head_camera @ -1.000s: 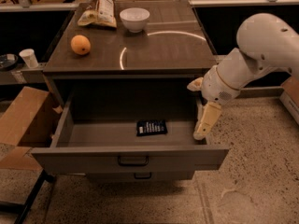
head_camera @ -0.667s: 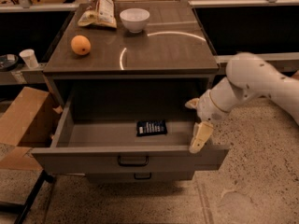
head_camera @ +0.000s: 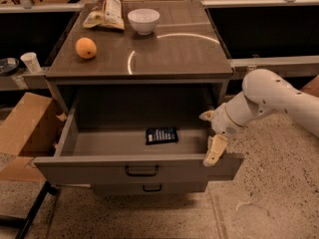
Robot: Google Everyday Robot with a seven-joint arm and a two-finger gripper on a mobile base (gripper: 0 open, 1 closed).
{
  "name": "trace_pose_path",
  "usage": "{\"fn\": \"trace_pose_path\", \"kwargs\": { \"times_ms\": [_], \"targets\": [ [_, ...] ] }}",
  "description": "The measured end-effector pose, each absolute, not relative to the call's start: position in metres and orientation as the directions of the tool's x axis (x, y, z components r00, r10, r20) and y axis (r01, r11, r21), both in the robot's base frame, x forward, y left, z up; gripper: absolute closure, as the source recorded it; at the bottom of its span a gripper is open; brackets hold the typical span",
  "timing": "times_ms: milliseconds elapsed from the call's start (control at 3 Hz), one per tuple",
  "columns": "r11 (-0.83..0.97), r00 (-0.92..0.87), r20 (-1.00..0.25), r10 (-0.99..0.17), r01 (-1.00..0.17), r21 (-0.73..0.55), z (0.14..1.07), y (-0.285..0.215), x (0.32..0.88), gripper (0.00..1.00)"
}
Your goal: Pick rxbar blueberry from top drawer and place on counter
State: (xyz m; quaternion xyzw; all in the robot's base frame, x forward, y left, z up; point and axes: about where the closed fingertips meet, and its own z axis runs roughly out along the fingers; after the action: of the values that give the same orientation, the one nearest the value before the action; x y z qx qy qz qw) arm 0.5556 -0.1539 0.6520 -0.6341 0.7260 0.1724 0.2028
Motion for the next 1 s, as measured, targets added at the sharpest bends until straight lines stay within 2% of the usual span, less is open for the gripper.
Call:
{"fn": "trace_pose_path", "kwargs": {
  "times_ms": [667, 1000],
  "targets": [
    [0.032, 0.018, -0.473, -0.881, -0.995, -0.097, 0.727, -0.108, 0.505, 0.0],
    [0.0, 0.058, -0.475, -0.878, -0.993, -0.121, 0.765, -0.088, 0.501, 0.0]
  ]
}}
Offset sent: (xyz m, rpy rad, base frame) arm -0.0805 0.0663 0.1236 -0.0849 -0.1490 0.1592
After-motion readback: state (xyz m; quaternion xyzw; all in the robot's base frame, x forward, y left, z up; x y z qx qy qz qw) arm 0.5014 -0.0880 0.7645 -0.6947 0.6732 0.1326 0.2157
